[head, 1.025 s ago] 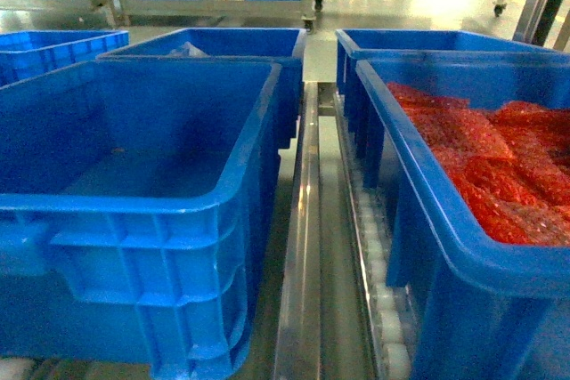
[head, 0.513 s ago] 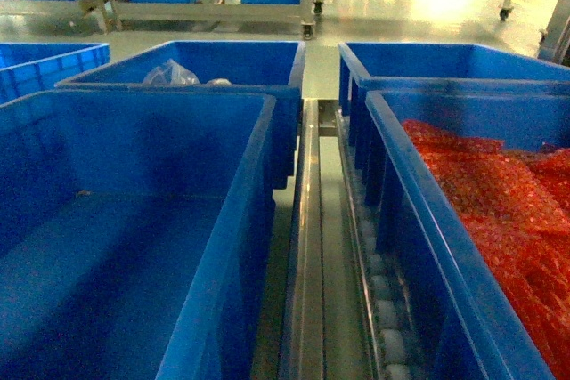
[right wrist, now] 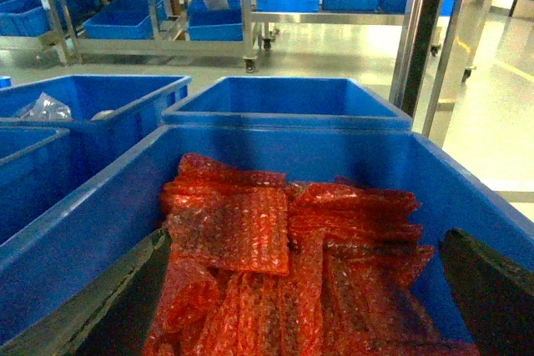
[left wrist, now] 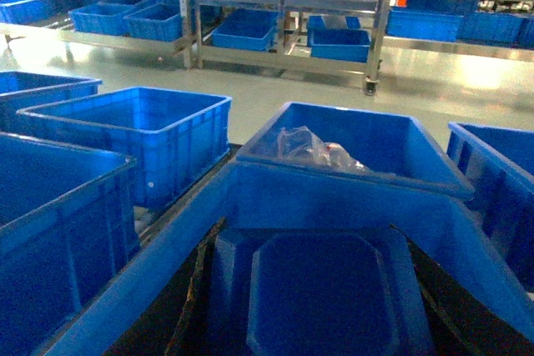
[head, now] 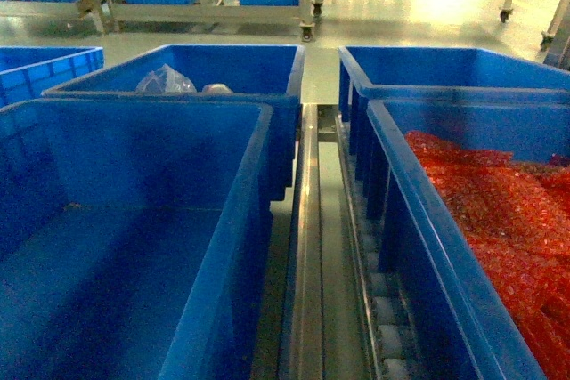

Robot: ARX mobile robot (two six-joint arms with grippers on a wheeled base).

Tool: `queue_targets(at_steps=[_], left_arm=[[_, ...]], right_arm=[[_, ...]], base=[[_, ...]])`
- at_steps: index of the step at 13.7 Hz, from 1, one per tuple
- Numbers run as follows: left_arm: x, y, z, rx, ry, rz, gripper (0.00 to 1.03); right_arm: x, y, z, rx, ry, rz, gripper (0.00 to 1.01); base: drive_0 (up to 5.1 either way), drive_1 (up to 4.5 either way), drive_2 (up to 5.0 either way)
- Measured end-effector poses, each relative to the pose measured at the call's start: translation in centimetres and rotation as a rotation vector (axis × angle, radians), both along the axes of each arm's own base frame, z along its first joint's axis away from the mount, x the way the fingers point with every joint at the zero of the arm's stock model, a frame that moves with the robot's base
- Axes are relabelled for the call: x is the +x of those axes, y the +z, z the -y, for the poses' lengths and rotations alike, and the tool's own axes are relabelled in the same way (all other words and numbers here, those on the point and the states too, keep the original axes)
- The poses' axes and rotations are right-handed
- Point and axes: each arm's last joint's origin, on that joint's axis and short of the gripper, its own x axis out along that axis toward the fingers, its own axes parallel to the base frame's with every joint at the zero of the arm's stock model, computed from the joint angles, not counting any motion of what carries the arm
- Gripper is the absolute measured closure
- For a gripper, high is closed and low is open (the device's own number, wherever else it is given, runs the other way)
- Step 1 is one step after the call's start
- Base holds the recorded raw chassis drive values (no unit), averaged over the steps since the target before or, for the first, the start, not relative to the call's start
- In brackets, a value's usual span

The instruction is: Pick blue part to blue bin on bottom shelf

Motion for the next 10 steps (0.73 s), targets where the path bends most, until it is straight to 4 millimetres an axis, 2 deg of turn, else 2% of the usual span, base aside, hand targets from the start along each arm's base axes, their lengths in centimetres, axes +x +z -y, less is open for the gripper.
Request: queue_targets(at_steps=[10], left_arm=[[0.01,-0.03,-0.02,0.002,0.004,-0.003,0.59]], right_arm=[[0.0,-0.03,0.0,0.0,0.0,-0.003,0.03]], base=[[0.0,0.0,0.0]])
